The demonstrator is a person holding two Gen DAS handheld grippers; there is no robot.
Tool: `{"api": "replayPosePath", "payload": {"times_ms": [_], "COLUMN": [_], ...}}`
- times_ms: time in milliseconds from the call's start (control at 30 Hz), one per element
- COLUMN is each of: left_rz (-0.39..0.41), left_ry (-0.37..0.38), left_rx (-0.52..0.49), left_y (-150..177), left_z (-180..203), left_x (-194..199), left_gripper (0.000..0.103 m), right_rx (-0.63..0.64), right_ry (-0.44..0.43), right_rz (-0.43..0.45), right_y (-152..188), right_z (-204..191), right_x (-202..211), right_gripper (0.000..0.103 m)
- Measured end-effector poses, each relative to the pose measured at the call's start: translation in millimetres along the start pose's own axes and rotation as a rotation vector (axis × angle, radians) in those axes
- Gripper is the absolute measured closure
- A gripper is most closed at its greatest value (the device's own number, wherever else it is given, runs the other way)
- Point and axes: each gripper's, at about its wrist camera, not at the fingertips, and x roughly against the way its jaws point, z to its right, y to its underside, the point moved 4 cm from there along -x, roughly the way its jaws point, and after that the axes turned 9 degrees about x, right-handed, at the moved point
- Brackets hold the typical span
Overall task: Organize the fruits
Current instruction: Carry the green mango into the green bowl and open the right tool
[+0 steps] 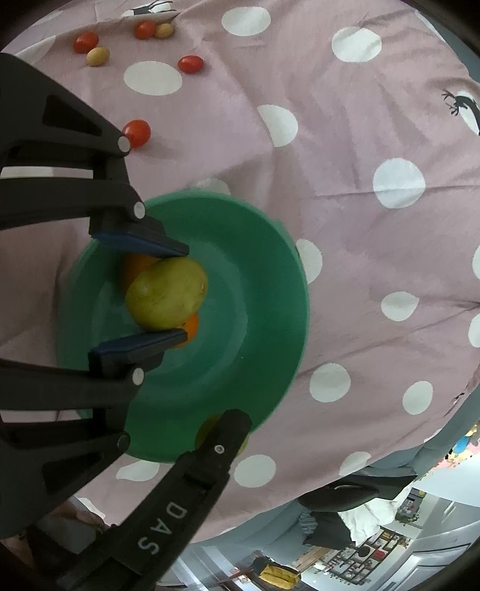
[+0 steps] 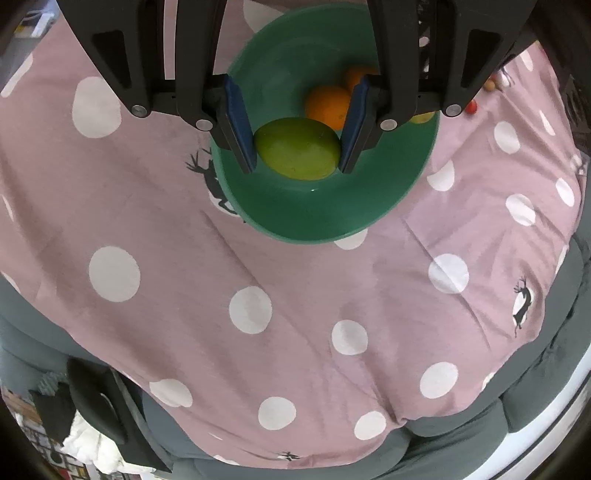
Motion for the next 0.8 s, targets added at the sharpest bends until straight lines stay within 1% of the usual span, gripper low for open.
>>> {"api": "replayPosePath", "payload": {"times_ms": [467, 800], "left_rz": [-0.037, -0.054], "left_ry": [-0.004, -0.009], "left_rx": [-0.018, -0.028], "left_y": [7, 11], "left_z": [9, 11], "left_x": [-16, -24], "left_gripper": [0.064, 0.064], "right_rx": [-0.01, 0.005], "right_ry": [0.042, 0.047], "right_rz": [-0.033, -0.041], "right_y": [3, 5], "right_z": [10, 10], "right_x": [-9, -12], "right_gripper": [0.055, 0.055]}}
